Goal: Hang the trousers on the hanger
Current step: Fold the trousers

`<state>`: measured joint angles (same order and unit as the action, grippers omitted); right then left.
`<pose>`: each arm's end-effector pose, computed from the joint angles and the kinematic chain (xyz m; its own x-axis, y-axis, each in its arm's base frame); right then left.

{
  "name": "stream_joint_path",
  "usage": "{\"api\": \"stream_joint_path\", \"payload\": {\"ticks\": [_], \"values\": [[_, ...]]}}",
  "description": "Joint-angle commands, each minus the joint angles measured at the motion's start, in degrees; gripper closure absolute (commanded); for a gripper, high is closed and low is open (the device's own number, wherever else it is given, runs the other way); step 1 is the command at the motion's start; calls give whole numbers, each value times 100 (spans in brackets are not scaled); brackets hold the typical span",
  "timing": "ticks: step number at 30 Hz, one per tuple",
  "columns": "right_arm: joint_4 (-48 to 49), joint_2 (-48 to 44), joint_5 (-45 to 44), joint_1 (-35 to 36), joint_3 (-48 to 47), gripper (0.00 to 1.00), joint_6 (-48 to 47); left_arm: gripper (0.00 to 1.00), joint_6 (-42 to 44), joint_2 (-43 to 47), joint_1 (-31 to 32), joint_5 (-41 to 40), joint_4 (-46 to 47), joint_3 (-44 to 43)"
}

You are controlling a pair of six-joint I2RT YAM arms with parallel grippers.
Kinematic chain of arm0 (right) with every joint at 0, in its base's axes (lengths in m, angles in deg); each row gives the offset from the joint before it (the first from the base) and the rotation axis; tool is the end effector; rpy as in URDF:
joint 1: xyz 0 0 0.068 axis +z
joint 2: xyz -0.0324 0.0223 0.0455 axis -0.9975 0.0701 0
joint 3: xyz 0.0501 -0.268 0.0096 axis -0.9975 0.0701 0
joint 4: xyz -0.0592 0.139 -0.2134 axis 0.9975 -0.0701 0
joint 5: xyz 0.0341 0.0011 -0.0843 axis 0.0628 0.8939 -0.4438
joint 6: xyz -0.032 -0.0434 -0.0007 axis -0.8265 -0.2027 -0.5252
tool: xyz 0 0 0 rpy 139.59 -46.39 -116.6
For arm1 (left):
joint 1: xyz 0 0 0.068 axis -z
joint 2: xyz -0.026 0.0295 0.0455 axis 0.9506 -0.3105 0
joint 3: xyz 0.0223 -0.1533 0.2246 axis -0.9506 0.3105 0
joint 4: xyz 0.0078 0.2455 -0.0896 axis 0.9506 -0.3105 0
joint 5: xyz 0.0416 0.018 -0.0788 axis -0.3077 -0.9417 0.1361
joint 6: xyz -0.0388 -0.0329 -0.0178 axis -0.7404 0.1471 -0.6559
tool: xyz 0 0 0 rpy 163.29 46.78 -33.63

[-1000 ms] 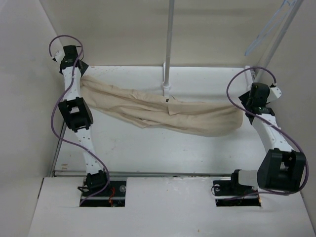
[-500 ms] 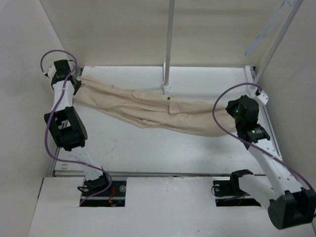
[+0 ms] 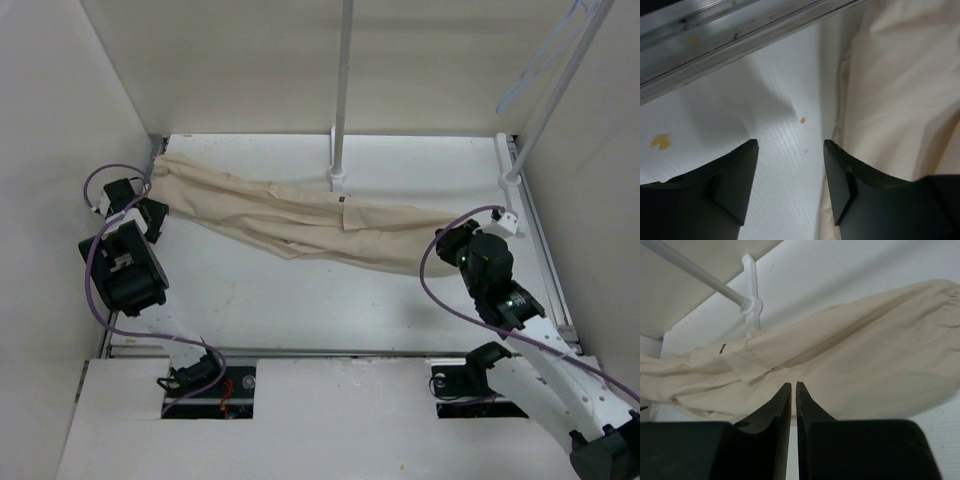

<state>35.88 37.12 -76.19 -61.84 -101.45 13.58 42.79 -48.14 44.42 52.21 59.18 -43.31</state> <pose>0.1595 0.0568 0.2795 -0.2252 0.5579 -0.7988 0.1268 0.8296 0.5437 0.3572 0.1833 0.1823 -0.1669 -0.8465 -0.5056 -0.7215 0.4544 -0.5225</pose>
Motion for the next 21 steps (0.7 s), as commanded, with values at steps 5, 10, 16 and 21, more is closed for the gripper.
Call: {"api": "stream_joint_path", "payload": {"ticks": [5, 10, 16, 21], "values": [[321, 114, 9, 218, 140, 86, -107, 44, -278, -70, 19, 179, 1225, -170], [260, 97, -43, 218, 88, 85, -107, 48, -384, -711, 230, 30, 849, -811], [181, 96, -140, 218, -44, 85, -125, 46, -410, -1335, 511, -270, 408, -1488], [102, 71, -342, 201, -18, 85, -90, 50, -419, -1775, 731, -392, 118, -2103]]}}
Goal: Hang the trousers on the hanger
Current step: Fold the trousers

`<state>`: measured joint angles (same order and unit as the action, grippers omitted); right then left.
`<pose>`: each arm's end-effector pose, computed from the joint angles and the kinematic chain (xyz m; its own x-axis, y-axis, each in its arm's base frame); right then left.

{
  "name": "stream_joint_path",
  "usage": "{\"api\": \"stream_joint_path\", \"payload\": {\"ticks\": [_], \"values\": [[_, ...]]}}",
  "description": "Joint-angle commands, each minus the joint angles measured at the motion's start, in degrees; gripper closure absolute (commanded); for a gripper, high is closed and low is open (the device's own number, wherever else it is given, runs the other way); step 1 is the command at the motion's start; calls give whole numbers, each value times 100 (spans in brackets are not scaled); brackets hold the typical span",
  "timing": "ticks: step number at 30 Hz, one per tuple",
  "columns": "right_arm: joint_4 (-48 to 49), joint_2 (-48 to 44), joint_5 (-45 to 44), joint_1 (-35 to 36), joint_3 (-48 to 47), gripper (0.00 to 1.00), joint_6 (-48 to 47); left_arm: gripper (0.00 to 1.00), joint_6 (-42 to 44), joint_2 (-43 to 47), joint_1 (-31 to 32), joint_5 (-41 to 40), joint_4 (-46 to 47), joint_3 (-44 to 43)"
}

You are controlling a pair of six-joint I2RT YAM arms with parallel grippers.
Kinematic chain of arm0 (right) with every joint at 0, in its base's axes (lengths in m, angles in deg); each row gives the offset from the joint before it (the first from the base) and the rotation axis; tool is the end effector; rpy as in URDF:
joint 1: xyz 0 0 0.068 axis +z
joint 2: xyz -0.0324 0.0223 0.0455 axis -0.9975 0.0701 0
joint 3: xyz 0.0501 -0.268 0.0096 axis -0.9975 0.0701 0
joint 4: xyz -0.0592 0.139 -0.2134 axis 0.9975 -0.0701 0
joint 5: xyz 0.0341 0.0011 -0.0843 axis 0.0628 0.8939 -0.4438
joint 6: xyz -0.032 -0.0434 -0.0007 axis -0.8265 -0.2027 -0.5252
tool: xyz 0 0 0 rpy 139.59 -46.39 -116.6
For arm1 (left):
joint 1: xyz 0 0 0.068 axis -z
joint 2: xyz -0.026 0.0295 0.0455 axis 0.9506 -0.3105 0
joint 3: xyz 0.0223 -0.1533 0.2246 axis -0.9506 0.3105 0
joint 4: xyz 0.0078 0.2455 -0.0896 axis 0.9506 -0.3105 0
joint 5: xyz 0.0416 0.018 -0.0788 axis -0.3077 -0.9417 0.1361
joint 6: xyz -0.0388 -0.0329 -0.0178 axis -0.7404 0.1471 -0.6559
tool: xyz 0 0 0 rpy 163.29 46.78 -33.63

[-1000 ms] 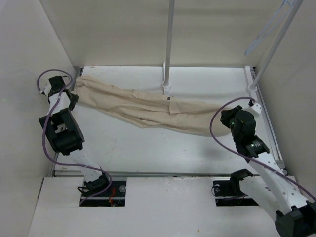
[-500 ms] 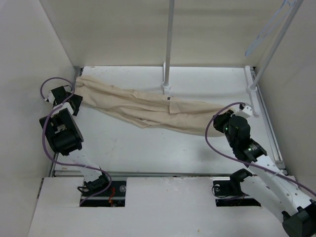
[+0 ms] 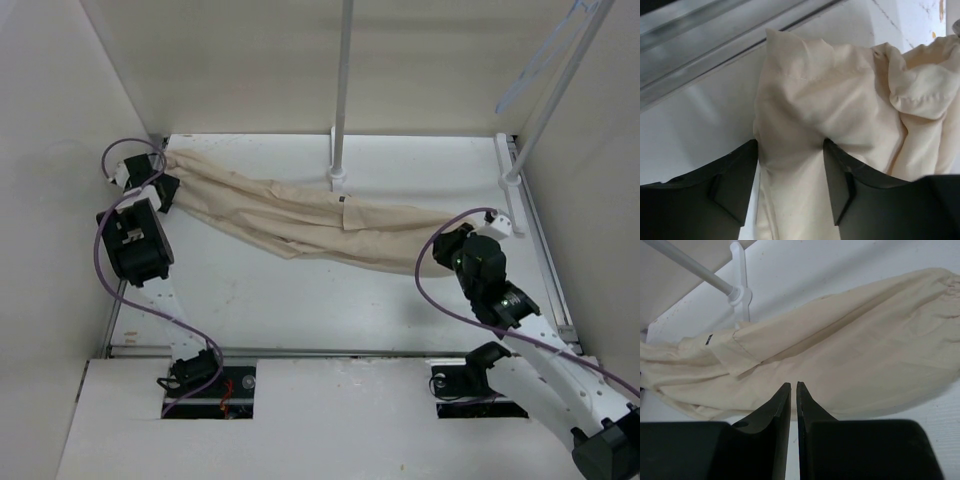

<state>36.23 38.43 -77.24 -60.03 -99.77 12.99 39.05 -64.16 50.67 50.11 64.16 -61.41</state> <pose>0.1609 0.0628 0.2664 -0.2659 0.5261 -0.8078 0.1332 0.8500 0.5097 0.4487 0.1733 0.1705 -0.1362 -0.8272 -0.5452 -0.6358 0.4950 -0.5922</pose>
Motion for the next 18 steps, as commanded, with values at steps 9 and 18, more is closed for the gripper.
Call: {"api": "stream_joint_path", "payload": {"ticks": [9, 18], "values": [[-293, 16, -336, -1375, 191, 49, 444, 92, -45, -16, 124, -279, 67, -49], [-92, 1556, 132, -2837, 271, 48, 919, 95, -36, 459, 124, -754, 33, -136]]}}
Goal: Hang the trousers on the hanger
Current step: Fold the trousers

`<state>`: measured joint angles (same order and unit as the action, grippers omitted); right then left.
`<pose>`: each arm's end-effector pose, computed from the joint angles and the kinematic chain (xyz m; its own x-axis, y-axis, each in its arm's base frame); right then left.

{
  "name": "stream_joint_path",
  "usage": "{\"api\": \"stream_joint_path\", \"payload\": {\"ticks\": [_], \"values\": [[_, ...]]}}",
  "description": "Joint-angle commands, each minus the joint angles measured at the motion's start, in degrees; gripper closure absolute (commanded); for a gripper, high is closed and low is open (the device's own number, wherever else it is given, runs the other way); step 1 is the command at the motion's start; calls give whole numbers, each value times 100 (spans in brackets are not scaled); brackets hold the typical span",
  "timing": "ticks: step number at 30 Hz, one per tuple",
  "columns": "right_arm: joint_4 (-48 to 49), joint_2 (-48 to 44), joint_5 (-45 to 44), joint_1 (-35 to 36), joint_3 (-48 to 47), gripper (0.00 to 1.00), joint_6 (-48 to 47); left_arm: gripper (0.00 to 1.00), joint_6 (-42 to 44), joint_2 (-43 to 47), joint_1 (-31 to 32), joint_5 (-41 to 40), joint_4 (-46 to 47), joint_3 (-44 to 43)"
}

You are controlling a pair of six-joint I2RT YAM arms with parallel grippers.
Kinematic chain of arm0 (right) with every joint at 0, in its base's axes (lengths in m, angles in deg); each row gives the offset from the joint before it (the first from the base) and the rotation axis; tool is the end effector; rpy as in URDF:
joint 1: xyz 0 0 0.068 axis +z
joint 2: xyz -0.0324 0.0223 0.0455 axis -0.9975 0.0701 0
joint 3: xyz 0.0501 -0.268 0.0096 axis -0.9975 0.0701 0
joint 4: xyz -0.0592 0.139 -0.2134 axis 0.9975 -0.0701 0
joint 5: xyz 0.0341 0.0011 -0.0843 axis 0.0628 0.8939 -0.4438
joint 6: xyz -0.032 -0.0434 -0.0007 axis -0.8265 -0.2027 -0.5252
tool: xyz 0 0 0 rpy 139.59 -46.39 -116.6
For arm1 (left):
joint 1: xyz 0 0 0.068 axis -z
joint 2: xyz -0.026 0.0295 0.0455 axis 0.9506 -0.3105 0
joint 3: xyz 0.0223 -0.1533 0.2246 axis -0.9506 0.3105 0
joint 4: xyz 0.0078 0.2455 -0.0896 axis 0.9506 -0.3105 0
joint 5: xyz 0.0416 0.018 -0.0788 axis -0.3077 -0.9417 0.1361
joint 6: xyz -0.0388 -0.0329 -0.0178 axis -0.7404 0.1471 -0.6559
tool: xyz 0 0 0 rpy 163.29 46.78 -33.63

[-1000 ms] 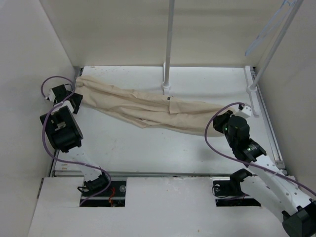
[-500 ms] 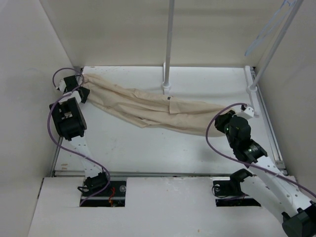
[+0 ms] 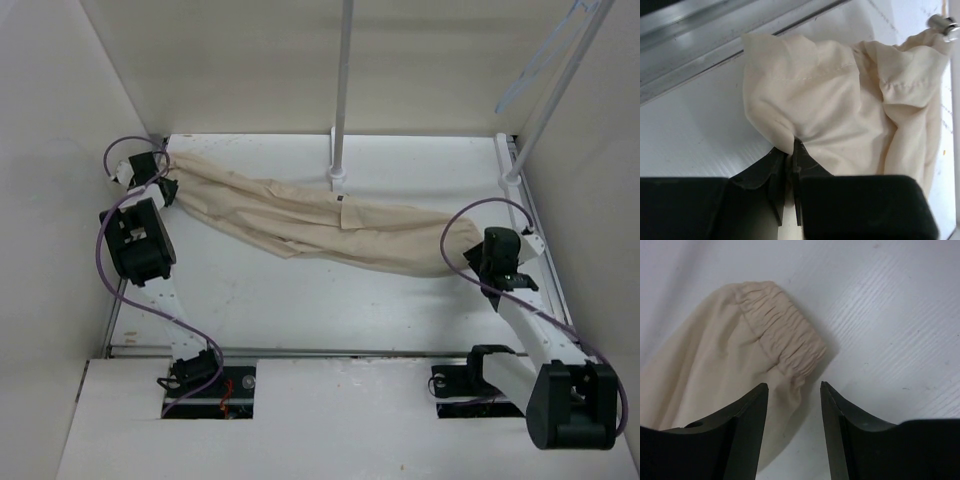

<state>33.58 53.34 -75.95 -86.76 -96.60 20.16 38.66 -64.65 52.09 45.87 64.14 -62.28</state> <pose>0.1968 -0.0159 0.1996 -0.2145 0.6822 -0.6990 0.6696 0.6237 0.4033 0.4547 0.1656 0.1714 -0.1085 -0.8106 -0.5754 -0.6594 0.4919 -0.5686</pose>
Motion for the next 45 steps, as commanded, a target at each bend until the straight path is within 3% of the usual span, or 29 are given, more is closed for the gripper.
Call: {"api": "stream_joint_path", "payload": {"ticks": [1, 9, 18, 22, 25, 30, 35, 39, 45], "values": [[199, 126, -23, -199, -29, 48, 210, 95, 3, 499, -18, -321, 17, -92], [-82, -312, 99, -375, 376, 50, 527, 94, -32, 253, -1, -233, -1, -251], [445, 1391, 424, -481, -301, 51, 553, 95, -85, 147, 17, -224, -1, -436], [762, 1683, 381, -393, -450, 53, 492, 95, -94, 147, -36, -207, -1, -418], [736, 1298, 223, -209, -363, 59, 360, 95, -103, 129, -45, -172, 43, -383], [648, 593, -50, 12, -55, 55, 264, 95, -103, 138, -36, -163, 96, -365], [972, 1373, 239, -226, -441, 51, -35, 95, -103, 156, -62, -163, 96, -365], [1070, 1806, 478, -226, -477, 54, 113, 95, -103, 147, -80, -163, 96, -321], [851, 736, -49, -226, 24, 49, 184, 95, -103, 59, -71, -128, 105, -365]]}}
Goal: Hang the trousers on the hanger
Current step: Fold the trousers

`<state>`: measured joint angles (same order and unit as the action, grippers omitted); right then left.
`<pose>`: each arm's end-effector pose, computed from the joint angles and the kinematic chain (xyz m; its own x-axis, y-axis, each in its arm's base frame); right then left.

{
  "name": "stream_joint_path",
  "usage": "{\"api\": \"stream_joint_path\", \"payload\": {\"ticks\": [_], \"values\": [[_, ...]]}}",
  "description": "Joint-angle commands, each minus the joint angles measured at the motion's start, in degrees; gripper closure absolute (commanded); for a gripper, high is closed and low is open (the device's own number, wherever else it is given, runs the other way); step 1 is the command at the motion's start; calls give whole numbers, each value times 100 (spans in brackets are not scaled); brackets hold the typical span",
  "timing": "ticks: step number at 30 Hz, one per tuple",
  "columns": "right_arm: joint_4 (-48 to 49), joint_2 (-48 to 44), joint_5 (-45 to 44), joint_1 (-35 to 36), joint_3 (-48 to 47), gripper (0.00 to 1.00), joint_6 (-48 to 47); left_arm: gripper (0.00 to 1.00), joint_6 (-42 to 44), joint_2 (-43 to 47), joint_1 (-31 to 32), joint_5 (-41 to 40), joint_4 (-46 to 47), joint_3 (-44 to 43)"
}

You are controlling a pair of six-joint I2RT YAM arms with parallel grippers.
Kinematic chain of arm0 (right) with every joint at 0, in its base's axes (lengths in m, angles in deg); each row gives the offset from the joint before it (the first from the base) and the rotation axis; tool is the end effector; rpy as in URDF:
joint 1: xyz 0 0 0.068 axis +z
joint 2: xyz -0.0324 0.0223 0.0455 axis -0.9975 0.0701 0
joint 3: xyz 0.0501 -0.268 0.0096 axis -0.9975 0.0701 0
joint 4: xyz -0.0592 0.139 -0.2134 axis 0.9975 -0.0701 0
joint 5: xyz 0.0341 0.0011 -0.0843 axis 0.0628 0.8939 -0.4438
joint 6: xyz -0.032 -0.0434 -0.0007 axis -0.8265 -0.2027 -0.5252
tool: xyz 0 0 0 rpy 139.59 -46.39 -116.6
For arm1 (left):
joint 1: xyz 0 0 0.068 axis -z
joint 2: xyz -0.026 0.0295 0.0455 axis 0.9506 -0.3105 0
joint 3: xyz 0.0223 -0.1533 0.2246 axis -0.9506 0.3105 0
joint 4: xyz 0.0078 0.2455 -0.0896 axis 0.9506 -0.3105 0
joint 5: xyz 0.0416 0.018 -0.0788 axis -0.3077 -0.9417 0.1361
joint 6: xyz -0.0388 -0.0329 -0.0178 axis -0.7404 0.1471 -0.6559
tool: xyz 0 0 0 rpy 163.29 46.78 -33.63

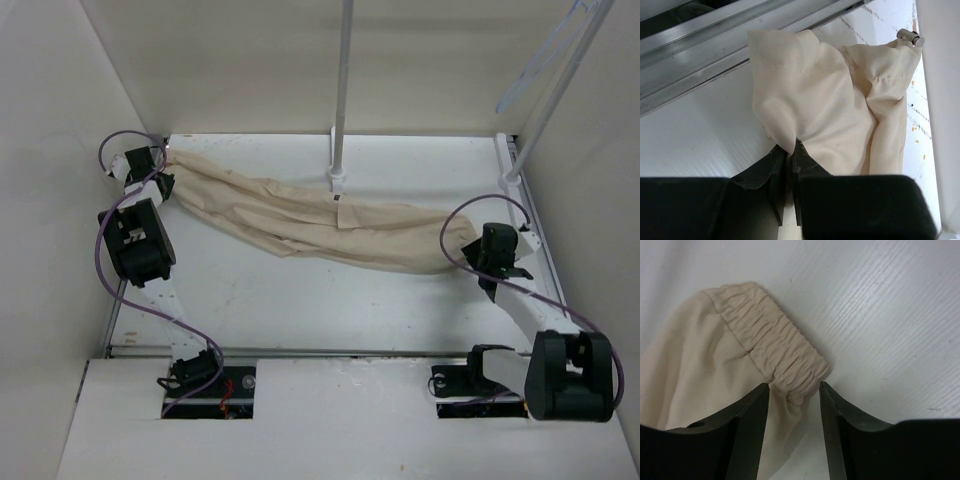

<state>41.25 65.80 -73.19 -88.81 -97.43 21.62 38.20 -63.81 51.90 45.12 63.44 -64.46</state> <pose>0.2243 -0.0227 0.1729 -0.2431 0.7206 -0.6493 0.7024 0.5925 0.3945 0.4579 0.1690 0.1894 -0.0712 -0.8037 -0.5908 -0.6465 0.4883 -0.5862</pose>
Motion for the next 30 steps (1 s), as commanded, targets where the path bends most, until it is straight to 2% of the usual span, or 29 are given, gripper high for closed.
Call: {"api": "stream_joint_path", "payload": {"ticks": [1, 4, 9, 20, 22, 26, 28, 30], "values": [[22, -686, -360, -20, 151, 48, 46, 95, -57, -24, -51, -45, 175, -155], [-14, -768, -343, -20, 195, 50, 73, 95, -57, -7, -69, -45, 175, -164], [126, -153, -159, -20, 160, 54, 108, 95, -57, 11, -87, -45, 175, -147], [636, 1060, 140, -38, -385, 51, 125, 95, -57, -86, -78, -45, 192, -164], [680, 1289, 245, -55, -437, 58, 178, 95, -66, -86, -87, -45, 201, -138], [646, 1193, 308, -126, -455, 91, 170, 95, -66, -7, -78, -45, 228, -15], [471, 773, 107, -30, -455, 98, 143, 96, -66, 81, -78, -45, 140, -15], [111, 133, -261, 277, -508, 99, 65, 96, -66, 213, -86, -45, -53, -93]]}}
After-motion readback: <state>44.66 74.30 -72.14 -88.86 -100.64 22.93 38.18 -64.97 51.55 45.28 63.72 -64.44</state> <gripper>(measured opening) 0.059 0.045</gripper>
